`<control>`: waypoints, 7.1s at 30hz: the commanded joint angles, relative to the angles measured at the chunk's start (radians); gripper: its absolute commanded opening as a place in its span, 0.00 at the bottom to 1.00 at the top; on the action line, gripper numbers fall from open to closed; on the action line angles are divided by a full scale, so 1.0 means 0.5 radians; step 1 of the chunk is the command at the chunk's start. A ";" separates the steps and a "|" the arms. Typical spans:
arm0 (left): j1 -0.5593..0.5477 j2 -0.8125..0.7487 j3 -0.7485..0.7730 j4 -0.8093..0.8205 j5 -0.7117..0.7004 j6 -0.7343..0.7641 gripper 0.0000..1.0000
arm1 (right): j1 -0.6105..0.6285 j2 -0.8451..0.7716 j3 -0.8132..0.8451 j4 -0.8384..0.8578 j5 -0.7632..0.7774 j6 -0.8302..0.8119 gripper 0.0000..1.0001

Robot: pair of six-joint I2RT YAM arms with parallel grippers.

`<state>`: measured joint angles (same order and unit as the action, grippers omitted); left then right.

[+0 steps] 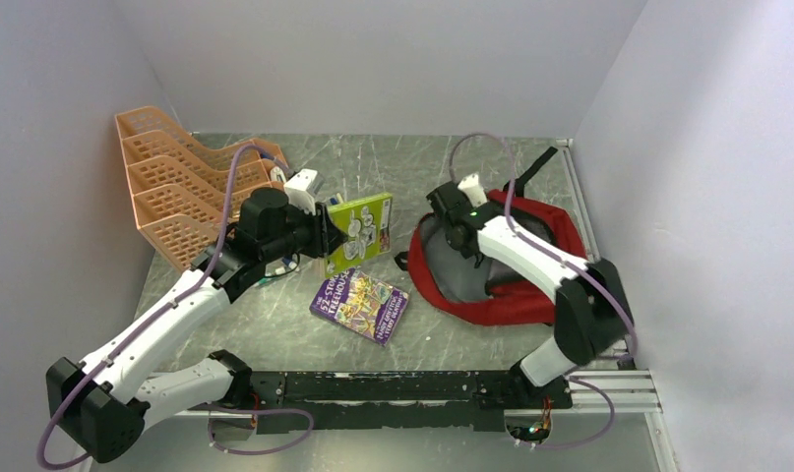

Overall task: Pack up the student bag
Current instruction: Place the book in the student bag.

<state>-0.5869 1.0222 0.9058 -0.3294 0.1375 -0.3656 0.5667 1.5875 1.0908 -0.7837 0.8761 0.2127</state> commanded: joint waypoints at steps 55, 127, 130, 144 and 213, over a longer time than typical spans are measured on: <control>-0.352 1.469 0.558 1.395 0.662 -1.132 0.05 | -0.010 -0.975 -0.577 1.736 -0.528 -0.477 0.00; -0.446 2.767 1.415 2.257 0.320 -1.796 0.83 | -0.003 -1.052 -0.891 2.251 -1.125 -0.403 0.05; -0.438 2.686 1.345 2.187 0.373 -1.747 0.98 | -0.003 -1.044 -0.901 2.240 -1.025 -0.464 0.06; -0.264 1.901 0.807 1.515 0.519 -1.358 0.98 | -0.016 -0.995 -0.946 2.267 -0.712 -0.498 0.08; -0.381 2.415 1.042 1.360 0.383 -1.310 0.57 | -0.032 -1.020 -0.868 2.016 -0.846 -0.347 0.06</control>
<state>-0.7578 2.1914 1.3426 0.3302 0.3252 -1.0073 0.5552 1.1042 0.6250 0.2161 0.4656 0.0204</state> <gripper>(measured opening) 0.580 0.065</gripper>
